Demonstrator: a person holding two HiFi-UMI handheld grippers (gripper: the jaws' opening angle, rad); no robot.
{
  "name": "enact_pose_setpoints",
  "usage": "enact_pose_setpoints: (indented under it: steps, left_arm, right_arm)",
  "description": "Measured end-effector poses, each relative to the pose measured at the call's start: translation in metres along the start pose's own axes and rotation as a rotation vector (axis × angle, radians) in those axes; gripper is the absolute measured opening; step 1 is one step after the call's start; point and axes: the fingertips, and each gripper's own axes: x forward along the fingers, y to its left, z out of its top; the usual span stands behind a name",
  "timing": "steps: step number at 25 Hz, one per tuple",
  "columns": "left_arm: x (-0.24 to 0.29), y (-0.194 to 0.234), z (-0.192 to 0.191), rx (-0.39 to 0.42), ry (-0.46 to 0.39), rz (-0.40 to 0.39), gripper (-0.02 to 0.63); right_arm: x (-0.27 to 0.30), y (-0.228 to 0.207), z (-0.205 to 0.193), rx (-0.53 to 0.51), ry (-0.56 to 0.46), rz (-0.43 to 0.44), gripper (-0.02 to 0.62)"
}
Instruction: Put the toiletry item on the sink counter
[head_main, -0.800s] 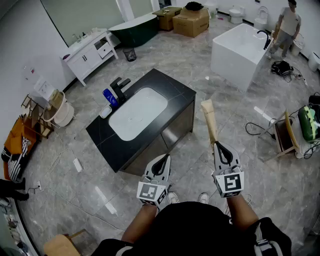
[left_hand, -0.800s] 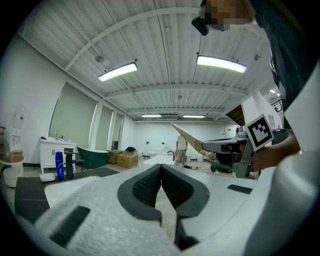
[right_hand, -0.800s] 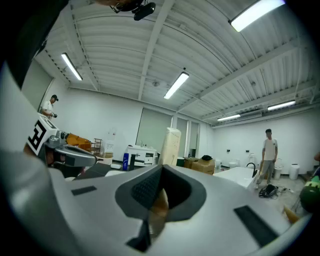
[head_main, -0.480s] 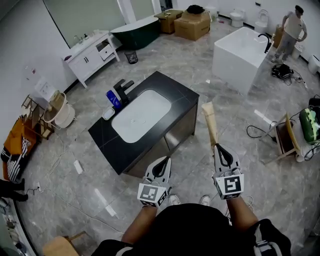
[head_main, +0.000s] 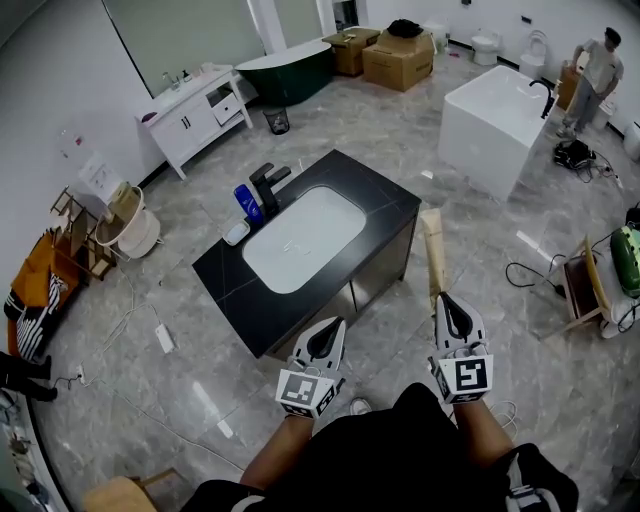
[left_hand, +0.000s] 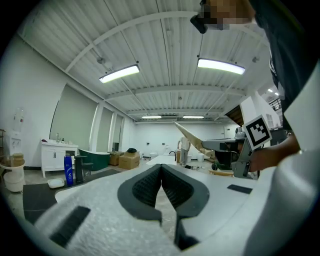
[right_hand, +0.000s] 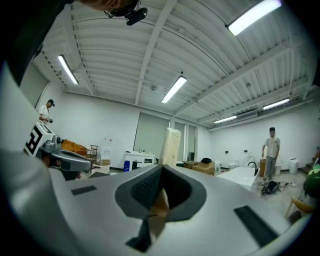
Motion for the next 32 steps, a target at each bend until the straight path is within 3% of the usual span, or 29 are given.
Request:
enact_pose_setpoints:
  steps: [11,23,32]
  left_arm:
    - [0.027,0.042,-0.014,0.004,0.015,0.030,0.009]
    - [0.127,0.100,-0.005,-0.031,0.022,0.120,0.009]
    - [0.190,0.135,-0.001,-0.037,0.039,0.213,0.009]
  right_arm:
    - [0.061,0.003,-0.009,-0.011,-0.003,0.044,0.008]
    - [0.177,-0.056,-0.028,-0.002,0.042,0.127,0.008]
    - [0.261,-0.092,-0.026,0.008,0.014,0.212,0.008]
